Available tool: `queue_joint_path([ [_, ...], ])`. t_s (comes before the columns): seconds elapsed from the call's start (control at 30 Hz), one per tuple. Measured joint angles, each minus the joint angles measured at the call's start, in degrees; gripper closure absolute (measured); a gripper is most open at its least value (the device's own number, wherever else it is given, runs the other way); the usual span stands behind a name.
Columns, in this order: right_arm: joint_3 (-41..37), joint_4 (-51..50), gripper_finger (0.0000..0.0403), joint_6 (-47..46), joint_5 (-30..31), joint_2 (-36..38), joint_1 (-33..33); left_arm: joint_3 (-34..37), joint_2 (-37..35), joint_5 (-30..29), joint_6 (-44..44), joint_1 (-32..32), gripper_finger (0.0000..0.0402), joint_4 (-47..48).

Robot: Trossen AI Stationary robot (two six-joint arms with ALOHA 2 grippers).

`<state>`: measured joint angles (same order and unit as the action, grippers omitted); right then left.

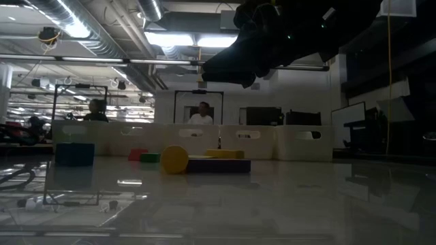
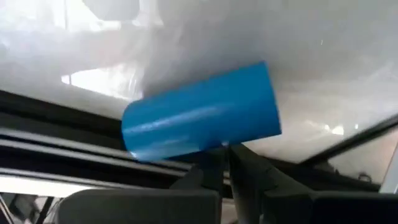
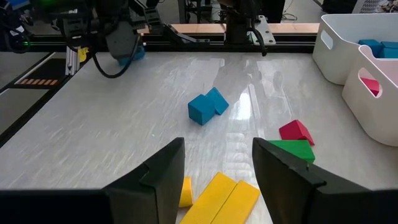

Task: Sort blocks
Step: Put the blue block into the left white bin

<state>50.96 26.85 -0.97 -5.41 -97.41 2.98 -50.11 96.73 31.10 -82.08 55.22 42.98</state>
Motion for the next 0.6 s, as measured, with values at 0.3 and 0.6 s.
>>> queue_joint_path([
  [0.3,0.0,0.0,0.0214,0.0,0.0,0.0,0.0,0.0,0.0,-4.8,-0.3,-3.0,0.0401,0.8],
  [0.6,0.0,0.0,0.0214,0.0,0.0,0.0,0.0,0.0,0.0,-11.6,6.3,-8.3,0.0401,5.7],
])
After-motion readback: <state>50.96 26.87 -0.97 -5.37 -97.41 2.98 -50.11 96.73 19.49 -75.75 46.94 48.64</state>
